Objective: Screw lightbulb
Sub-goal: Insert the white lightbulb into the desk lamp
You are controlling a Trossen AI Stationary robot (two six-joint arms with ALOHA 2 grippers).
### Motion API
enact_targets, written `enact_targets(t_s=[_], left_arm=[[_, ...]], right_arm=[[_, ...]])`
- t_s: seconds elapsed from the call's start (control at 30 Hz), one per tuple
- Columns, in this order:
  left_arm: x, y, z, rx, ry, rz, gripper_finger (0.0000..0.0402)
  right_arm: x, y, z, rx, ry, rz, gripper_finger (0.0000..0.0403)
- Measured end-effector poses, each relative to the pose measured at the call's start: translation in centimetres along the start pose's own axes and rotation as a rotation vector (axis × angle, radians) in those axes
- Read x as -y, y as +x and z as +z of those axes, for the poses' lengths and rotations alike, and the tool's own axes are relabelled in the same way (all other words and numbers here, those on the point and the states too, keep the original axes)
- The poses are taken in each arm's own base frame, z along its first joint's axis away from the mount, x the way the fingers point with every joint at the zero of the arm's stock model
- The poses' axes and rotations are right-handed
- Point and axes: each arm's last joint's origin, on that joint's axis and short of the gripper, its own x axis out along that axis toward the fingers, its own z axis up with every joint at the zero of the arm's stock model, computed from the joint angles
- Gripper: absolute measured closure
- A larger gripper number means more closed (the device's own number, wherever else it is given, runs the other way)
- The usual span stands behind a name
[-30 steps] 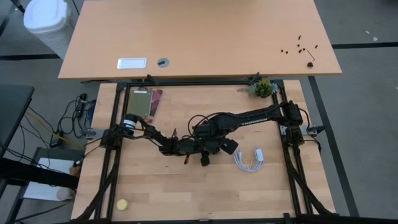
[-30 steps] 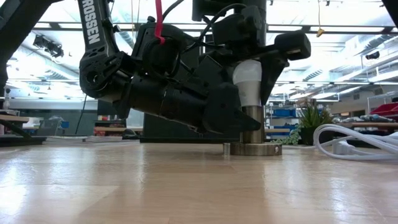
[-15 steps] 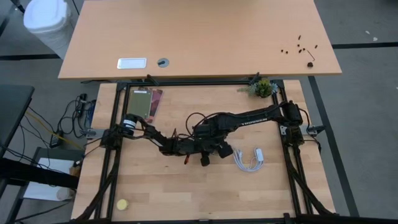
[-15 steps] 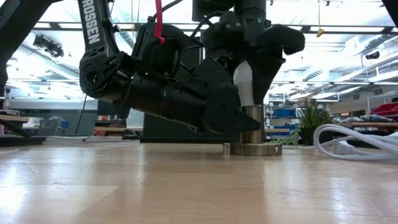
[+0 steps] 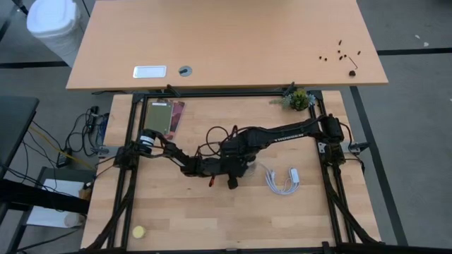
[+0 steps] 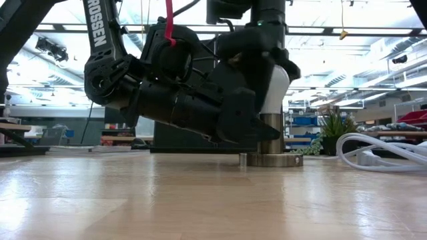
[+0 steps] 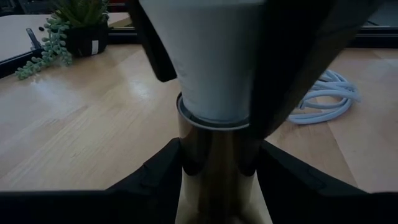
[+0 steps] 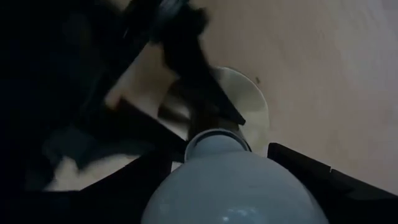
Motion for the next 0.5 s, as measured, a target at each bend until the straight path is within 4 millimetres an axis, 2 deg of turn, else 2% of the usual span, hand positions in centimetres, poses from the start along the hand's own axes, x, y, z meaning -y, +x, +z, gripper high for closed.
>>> enact_targets(t_s=[0.1,0.2,0.37,0.5], left_arm=[[0.0,0.0,0.0,0.0,0.0,0.0,0.0215],[0.0,0.0,0.0,0.0,0.0,0.001,0.0215],[-0.01,0.0,0.0,0.0,0.0,0.002,0.0215],[-0.01,0.0,0.0,0.0,0.0,0.003,0.0215]], right_arm=[[-0.02,0.0,0.02,0.002,0.165,0.003,0.013],[-0.1,0.02,0.1,0.01,0.221,0.012,0.0136],[-0.1,0.02,0.12,0.013,0.149,0.011,0.0138],[-0.14,-0.01,0.13,0.021,0.02,0.006,0.0115]])
